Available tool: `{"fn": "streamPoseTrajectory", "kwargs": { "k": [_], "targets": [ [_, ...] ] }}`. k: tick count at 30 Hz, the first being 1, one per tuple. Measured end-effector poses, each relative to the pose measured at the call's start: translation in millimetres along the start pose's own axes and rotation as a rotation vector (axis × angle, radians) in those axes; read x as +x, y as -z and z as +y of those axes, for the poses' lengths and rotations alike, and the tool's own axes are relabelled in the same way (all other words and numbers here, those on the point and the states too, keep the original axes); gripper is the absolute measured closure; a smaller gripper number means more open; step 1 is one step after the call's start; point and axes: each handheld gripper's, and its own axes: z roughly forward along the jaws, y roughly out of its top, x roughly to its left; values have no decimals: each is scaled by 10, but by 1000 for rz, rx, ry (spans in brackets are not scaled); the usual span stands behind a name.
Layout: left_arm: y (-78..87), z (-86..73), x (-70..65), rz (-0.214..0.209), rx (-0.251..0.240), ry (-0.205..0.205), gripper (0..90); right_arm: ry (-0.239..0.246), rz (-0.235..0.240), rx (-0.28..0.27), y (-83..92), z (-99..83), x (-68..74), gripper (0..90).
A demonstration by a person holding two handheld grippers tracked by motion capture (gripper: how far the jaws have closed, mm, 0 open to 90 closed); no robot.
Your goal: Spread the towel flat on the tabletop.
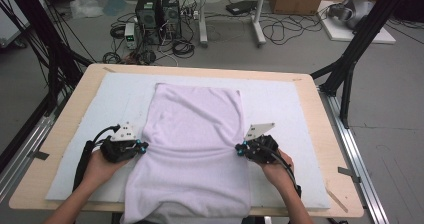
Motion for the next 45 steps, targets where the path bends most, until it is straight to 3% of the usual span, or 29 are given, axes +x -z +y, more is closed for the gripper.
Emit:
{"fn": "streamPoseTrajectory", "kwargs": {
  "k": [2, 4, 6, 8, 10, 14, 18, 21, 23, 24, 26, 28, 30, 32, 33, 34, 35, 36, 37, 38, 41, 43, 45],
  "targets": [
    [-86, 50, 70, 12, 0, 26, 876, -31, -23, -16, -29, 30, -110, 858],
    [-176, 55, 98, 19, 28, 40, 858, -67, -9, -6, -98, -3, -201, 845],
    [-199, 37, 116, 9, 54, 52, 798, -93, 0, -3, -125, -32, -229, 795],
    [-137, 18, 118, -6, 37, 56, 702, -99, -2, -28, -77, -36, -226, 727],
    [-21, 10, 95, -14, 24, 43, 638, -94, -6, -60, 28, -21, -169, 661],
    [227, -59, 0, -46, -33, 21, 563, -36, 10, -123, 215, -31, 24, 554],
    [312, -194, -132, -129, -43, 5, 525, -6, 81, -112, 215, -138, 220, 511],
    [258, -273, -234, -191, -10, -19, 514, 13, 135, -88, 128, -246, 342, 511],
    [176, -312, -294, -212, 37, -39, 519, 28, 168, -49, 47, -292, 393, 564],
    [174, -329, -316, -203, 19, -51, 555, 41, 173, -25, 1, -308, 407, 596],
    [188, -341, -324, -210, 10, -48, 765, 40, 197, -38, -18, -318, 404, 749],
    [218, -344, -343, -219, 19, -67, 844, 28, 230, -31, -23, -313, 390, 866],
    [291, -370, -372, -242, 27, -74, 853, 39, 237, -23, -8, -311, 408, 877],
    [473, -433, -445, -271, 1, -90, 854, 34, 296, -23, 85, -337, 458, 881],
    [597, -467, -493, -284, -23, -114, 853, 55, 325, -48, 200, -355, 532, 880],
    [705, -489, -538, -289, -48, -130, 846, 86, 315, -91, 347, -374, 620, 872],
    [774, -491, -574, -278, -66, -137, 814, 92, 316, -130, 477, -383, 681, 850],
    [797, -477, -594, -268, -75, -137, 725, 81, 329, -155, 558, -376, 704, 798],
    [783, -452, -596, -279, -76, -136, 656, 81, 327, -154, 581, -356, 711, 738],
    [747, -427, -593, -282, -72, -135, 628, 88, 299, -136, 558, -335, 710, 706],
    [590, -400, -589, -291, -40, -127, 579, 63, 294, -75, 332, -331, 667, 657],
    [497, -423, -598, -298, 14, -142, 603, 56, 292, -55, 213, -352, 669, 659],
    [428, -473, -627, -306, 43, -154, 712, 58, 272, -32, 133, -374, 670, 690]
  ]
}}
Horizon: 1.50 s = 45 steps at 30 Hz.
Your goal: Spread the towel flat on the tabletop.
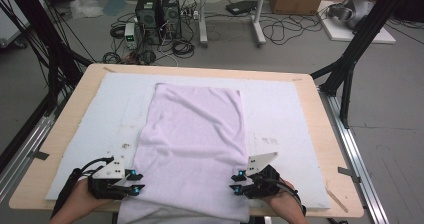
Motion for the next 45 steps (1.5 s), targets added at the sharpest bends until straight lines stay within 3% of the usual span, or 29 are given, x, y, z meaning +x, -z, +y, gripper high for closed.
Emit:
{"fn": "streamPoseTrajectory", "kwargs": {
  "k": [1, 2, 3, 4, 5, 6, 8, 10, 11, 14, 15, 16, 17, 19, 21, 25, 30, 34, 37, 38, 41, 45],
  "targets": [
    [6, -17, -16, -7, -24, 0, 764, -1, -11, 26, -35, -12, -9, 716],
    [17, -23, -31, -40, -24, 6, 833, -3, -16, 11, -36, -19, -4, 814],
    [42, -26, -56, -65, -17, -10, 842, 5, 26, 22, -20, -24, -9, 875],
    [79, -29, -87, -80, -16, -34, 843, 19, 60, 36, -5, -27, 10, 875],
    [105, -28, -105, -87, -40, -26, 835, 36, 59, 36, 16, -28, 40, 864],
    [135, -16, -88, -86, -51, -21, 796, 38, 48, 18, 51, -24, 48, 781],
    [152, 31, 8, -53, -70, 2, 659, -19, -13, -36, 127, 0, -36, 722],
    [122, 83, 115, -12, -81, 36, 580, -47, -102, -36, 142, 33, -150, 575],
    [90, 109, 171, 23, -65, 53, 534, -74, -142, -24, 121, 48, -211, 559],
    [-43, 129, 334, 109, -22, 108, 528, -85, -177, 11, 42, 62, -355, 570],
    [-93, 118, 382, 113, 8, 120, 557, -94, -174, 31, 12, 61, -390, 612],
    [-113, 100, 409, 99, -15, 120, 640, -98, -171, 48, -23, 58, -416, 663],
    [-116, 97, 420, 109, -22, 116, 745, -94, -161, 37, -16, 56, -435, 832],
    [-133, 134, 431, 120, -10, 103, 867, -80, -148, 59, -10, 82, -459, 877],
    [-149, 179, 456, 193, -7, 82, 877, -69, -217, 87, 4, 124, -496, 883],
    [-189, 281, 672, 291, -43, 118, 879, -119, -310, 53, 112, 193, -711, 883],
    [-331, 376, 915, 373, -44, 178, 879, -161, -349, 32, 79, 220, -939, 882],
    [-342, 352, 960, 351, -52, 195, 842, -192, -332, 19, 17, 173, -1033, 835],
    [-201, 334, 880, 328, -70, 189, 692, -185, -333, -22, 109, 182, -958, 716],
    [-130, 323, 818, 313, -70, 177, 659, -181, -325, -44, 156, 188, -907, 682],
    [3, 278, 639, 274, -107, 153, 590, -110, -282, -80, 246, 204, -675, 623],
    [32, 222, 398, 163, -118, 105, 533, -46, -175, -92, 157, 136, -373, 560]
  ]
}}
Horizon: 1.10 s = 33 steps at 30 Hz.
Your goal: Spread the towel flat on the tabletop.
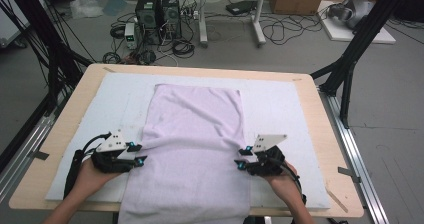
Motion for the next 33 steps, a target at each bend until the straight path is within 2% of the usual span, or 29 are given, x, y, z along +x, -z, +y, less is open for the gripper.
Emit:
{"fn": "streamPoseTrajectory", "kwargs": {
  "k": [2, 4, 5, 6, 8, 9, 11, 13, 14, 15, 16, 17, 19, 20, 22, 26, 28, 30, 32, 33],
  "targets": [
    [-33, -30, -81, -59, 5, -23, 525, 25, 60, 22, -87, -65, 112, 551],
    [-107, -59, -129, -104, 36, -40, 520, 40, 81, 51, -157, -102, 165, 547],
    [-156, -78, -155, -107, 50, -44, 529, 42, 89, 68, -193, -115, 178, 549],
    [-192, -99, -161, -127, 74, -57, 550, 49, 91, 80, -224, -120, 182, 552],
    [-201, -140, -173, -155, 48, -59, 697, 50, 93, 78, -235, -112, 179, 645],
    [-198, -144, -180, -164, 49, -53, 836, 45, 101, 78, -231, -111, 173, 760],
    [-165, -141, -217, -175, 66, -72, 874, 34, 139, 79, -231, -117, 170, 864],
    [-59, -160, -302, -225, 84, -92, 879, 43, 156, 89, -195, -133, 213, 878],
    [42, -174, -383, -256, 76, -117, 880, 31, 203, 101, -149, -148, 254, 882],
    [159, -191, -482, -275, 52, -142, 880, 23, 273, 96, -80, -168, 338, 882],
    [262, -205, -565, -278, 25, -164, 876, 56, 319, 67, 13, -187, 455, 878],
    [330, -208, -615, -262, 8, -176, 857, 82, 312, 31, 109, -188, 564, 866],
    [324, -180, -613, -227, 17, -179, 685, 75, 295, -30, 205, -134, 619, 787],
    [280, -166, -578, -216, 29, -175, 670, 77, 266, -21, 191, -96, 594, 752],
    [180, -155, -485, -186, 50, -146, 610, 78, 227, 32, 96, -67, 505, 689],
    [16, -220, -344, -151, 101, -117, 609, 70, 189, 90, -66, -146, 419, 655],
    [6, -255, -325, -158, 83, -92, 627, 59, 179, 106, -94, -199, 400, 664],
    [21, -251, -315, -160, 90, -105, 678, 44, 176, 91, -72, -216, 379, 666],
    [14, -237, -306, -130, 92, -105, 651, 25, 141, 77, -46, -200, 328, 634],
    [0, -236, -300, -130, 91, -97, 638, 17, 132, 74, -45, -195, 301, 623]
  ]
}}
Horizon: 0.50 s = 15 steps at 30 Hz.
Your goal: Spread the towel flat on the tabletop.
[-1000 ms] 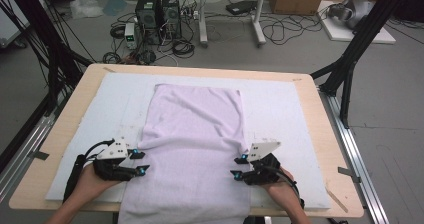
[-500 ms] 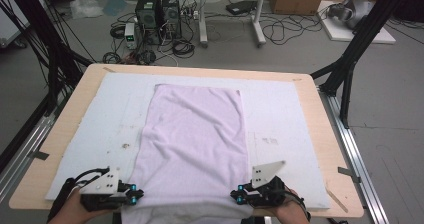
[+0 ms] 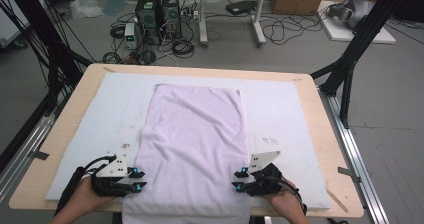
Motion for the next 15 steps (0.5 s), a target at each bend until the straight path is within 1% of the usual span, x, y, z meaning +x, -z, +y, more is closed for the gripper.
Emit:
{"fn": "streamPoseTrajectory", "kwargs": {
  "k": [1, 2, 3, 4, 5, 6, 7, 9, 10, 11, 12, 13, 15],
  "targets": [
    [-9, -3, 8, -12, -7, 4, 663, -7, -13, 1, -2, 6, -32, 622],
    [-13, -2, 0, -19, -14, 3, 740, -10, -22, 8, -14, 10, -57, 631],
    [-12, -1, -6, -22, -11, -4, 840, -10, -33, 24, -42, 15, -80, 666],
    [-3, 0, -17, -20, -1, -20, 864, -11, -38, 32, -57, 17, -85, 696],
    [12, -6, -31, -27, 2, -24, 874, -13, -29, 26, -58, 17, -88, 810],
    [29, -19, -47, -37, 0, -17, 878, -4, 6, 31, -54, 15, -91, 868],
    [59, -37, -59, -43, 3, -19, 878, 5, 5, 34, -50, 11, -65, 869],
    [111, -68, -78, -47, -22, -2, 874, 21, 39, 26, -30, -6, -26, 868],
    [136, -75, -72, -46, -38, 8, 863, 16, 40, 15, -12, -14, -16, 862],
    [149, -72, -61, -36, -53, 23, 821, 9, 45, 0, 12, -13, -27, 838],
    [155, -59, -46, -10, -56, 35, 722, 3, 39, -19, 38, -8, -53, 809],
    [160, -43, -19, -3, -59, 39, 677, -11, 31, -37, 60, 3, -79, 775],
    [159, 5, 35, 23, -78, 52, 644, -33, 14, -59, 84, 23, -144, 732]
  ]
}}
